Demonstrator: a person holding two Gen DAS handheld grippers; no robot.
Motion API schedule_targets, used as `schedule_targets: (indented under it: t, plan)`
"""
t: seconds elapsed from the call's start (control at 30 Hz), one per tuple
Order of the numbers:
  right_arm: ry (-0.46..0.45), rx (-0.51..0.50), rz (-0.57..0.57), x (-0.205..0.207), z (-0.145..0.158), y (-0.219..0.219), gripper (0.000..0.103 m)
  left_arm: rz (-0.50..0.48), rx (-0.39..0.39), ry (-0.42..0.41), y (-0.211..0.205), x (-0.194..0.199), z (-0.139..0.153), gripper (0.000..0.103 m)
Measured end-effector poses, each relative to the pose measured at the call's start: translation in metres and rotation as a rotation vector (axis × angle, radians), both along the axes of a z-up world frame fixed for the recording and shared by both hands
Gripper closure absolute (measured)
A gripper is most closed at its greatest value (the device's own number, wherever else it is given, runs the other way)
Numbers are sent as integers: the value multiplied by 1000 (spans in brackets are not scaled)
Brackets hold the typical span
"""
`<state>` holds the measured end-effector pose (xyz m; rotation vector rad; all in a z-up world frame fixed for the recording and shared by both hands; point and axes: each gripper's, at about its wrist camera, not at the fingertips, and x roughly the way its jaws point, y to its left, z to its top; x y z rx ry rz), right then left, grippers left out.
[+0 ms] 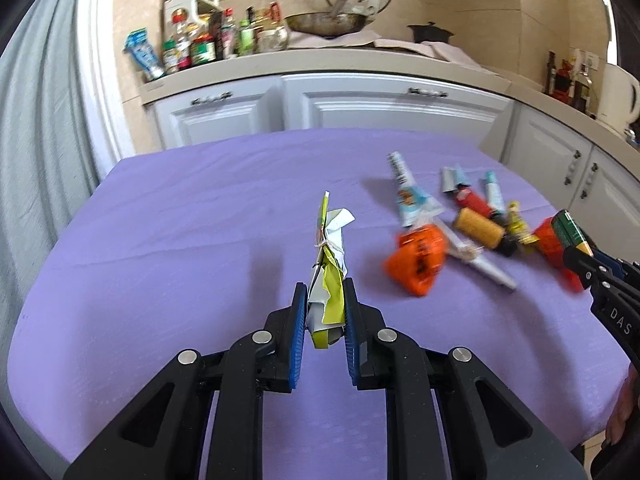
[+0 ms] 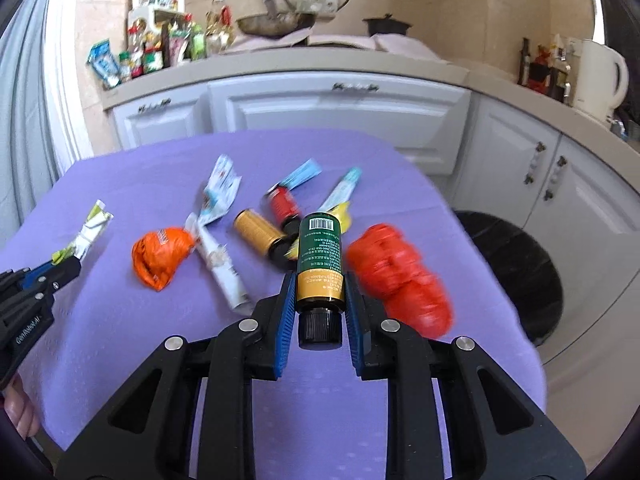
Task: Collect trash
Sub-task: 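Grasp the green bottle with the right tool while the left tool holds the wrapper, then move both tools over the black bin and open them to drop the items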
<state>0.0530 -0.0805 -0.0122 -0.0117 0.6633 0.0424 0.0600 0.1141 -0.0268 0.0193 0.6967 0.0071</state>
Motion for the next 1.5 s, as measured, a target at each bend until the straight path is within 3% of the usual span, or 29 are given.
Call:
schedule_targets:
  t: [0.23, 0.67, 1.17, 1.5]
  plan:
    - [-49, -9, -118, -4, 12, -52, 80, -108, -5, -36, -52, 14, 14, 85]
    - [-54, -31, -333, 10, 4, -157, 80, -293, 16, -54, -158, 46, 21, 85]
    - [-42, -4, -425, 45, -11, -233, 80, -405, 62, -21, -266, 90, 11, 85]
    - [-27, 17, -436, 62, -24, -258, 80, -435, 91, -8, -306, 107, 5, 85]
